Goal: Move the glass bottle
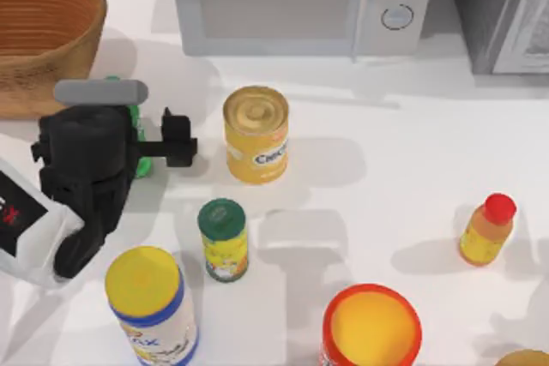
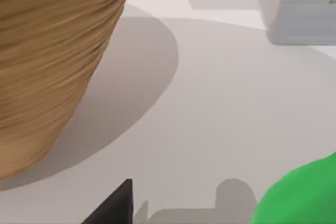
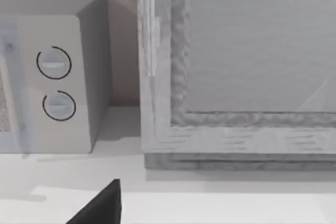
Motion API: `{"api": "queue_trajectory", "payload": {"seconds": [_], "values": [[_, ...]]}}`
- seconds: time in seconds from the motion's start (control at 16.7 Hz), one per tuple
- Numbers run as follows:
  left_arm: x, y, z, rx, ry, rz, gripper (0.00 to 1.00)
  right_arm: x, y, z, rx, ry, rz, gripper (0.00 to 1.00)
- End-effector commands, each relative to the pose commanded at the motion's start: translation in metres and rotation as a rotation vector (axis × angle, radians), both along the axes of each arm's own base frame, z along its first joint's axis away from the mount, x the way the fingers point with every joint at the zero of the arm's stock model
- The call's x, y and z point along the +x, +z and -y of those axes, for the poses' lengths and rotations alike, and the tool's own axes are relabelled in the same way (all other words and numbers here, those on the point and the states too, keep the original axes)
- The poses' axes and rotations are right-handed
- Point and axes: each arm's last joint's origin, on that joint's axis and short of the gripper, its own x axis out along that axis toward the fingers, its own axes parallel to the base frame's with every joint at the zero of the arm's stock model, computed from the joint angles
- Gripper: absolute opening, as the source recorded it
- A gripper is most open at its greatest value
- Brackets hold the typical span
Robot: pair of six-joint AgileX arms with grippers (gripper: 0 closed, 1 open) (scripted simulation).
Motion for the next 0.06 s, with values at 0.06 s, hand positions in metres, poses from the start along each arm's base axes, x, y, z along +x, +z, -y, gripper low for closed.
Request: {"api": "queue_trajectory", "payload": {"seconds": [0.06], "values": [[0.0,0.0,0.0,0.0,0.0,0.0,1.0,0.0,0.0,0.0,0.0,0.0,0.0,1.0]]}}
